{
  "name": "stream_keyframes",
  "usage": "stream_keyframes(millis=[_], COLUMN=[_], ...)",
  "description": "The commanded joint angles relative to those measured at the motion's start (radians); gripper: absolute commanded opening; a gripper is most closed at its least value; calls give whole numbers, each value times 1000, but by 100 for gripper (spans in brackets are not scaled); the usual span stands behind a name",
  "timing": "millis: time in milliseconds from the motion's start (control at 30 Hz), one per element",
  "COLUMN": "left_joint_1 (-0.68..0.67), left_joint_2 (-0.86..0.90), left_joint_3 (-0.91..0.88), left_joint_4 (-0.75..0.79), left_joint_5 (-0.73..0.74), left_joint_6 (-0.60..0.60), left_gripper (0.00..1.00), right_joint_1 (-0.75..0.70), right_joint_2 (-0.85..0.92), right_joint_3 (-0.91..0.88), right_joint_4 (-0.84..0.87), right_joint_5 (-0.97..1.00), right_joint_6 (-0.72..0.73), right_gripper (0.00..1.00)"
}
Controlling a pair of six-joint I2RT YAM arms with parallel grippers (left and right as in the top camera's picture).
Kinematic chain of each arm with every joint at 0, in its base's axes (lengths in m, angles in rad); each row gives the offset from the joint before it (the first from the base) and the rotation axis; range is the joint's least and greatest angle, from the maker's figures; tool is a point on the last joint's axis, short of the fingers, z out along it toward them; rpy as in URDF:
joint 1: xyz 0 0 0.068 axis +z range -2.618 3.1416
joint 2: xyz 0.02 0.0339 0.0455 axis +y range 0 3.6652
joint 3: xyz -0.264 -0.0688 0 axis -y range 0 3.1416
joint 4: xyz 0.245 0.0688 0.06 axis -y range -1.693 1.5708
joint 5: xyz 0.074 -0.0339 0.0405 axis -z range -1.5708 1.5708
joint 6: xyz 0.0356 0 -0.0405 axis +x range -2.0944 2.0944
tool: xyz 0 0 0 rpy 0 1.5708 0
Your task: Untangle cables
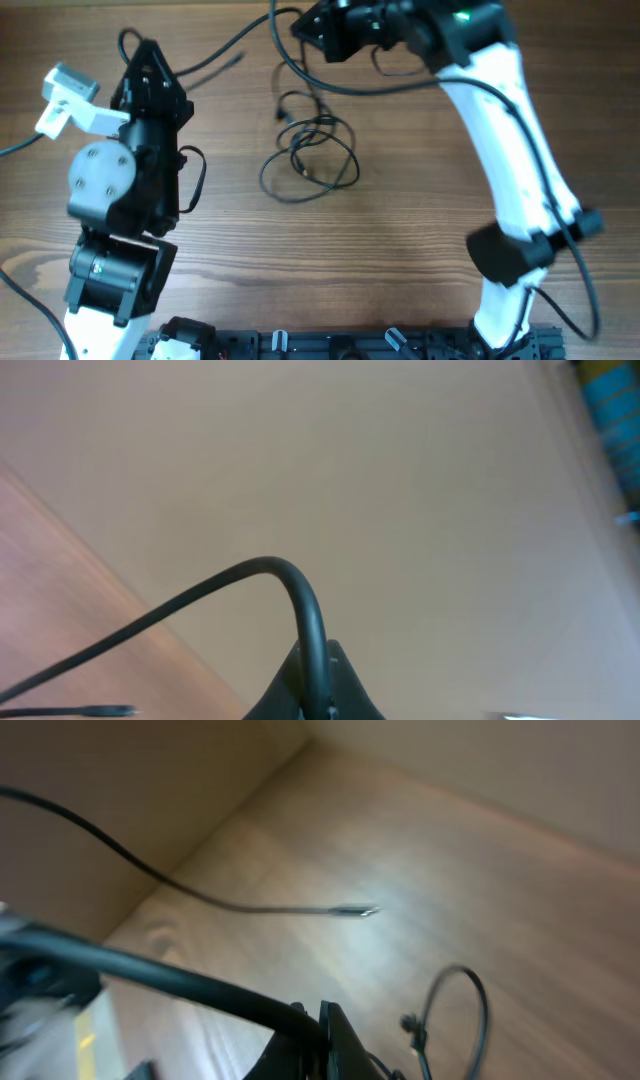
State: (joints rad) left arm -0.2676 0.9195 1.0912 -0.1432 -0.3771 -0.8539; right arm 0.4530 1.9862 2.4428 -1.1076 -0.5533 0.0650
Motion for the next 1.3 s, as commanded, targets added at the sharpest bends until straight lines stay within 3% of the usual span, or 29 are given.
stream_keyframes(millis=[0, 233, 367, 467, 700, 800, 833, 867, 967, 1267], left_joint_1=[43, 70, 70, 70, 70, 70, 70, 70, 75, 184], left_joint_2=[22, 84, 124, 137, 142, 153, 163, 167, 180, 240], left_joint_3=[9, 9, 9, 9, 9, 9, 9, 9, 9, 9], left_joint_4=[-99, -311, -356, -352, -344, -303, -254, -213, -71, 248], left_joint_5=[-51, -51, -46, -23, -17, -17, -17, -18, -18, -16], left_joint_6=[124, 170, 170, 170, 170, 171, 171, 171, 170, 162], left_gripper=[4, 4, 4, 4, 4, 4, 4, 4, 4, 4], right_joint_1=[-10, -10, -10, -10, -11, -23, -39, -49, -85, -99], right_joint_2=[-145, -312, -333, -267, -139, -114, -102, -97, -60, 166], right_joint_3=[5, 5, 5, 5, 5, 5, 5, 5, 3, 3], right_joint_4=[7, 84, 129, 37, -167, -261, -309, -329, -375, -390], right_joint_5=[254, 445, 507, 576, 503, 502, 493, 482, 401, 129], right_joint_6=[45, 20, -16, -20, 6, 5, -10, -16, -81, -351], right_gripper=[4, 4, 4, 4, 5, 24, 40, 50, 64, 66])
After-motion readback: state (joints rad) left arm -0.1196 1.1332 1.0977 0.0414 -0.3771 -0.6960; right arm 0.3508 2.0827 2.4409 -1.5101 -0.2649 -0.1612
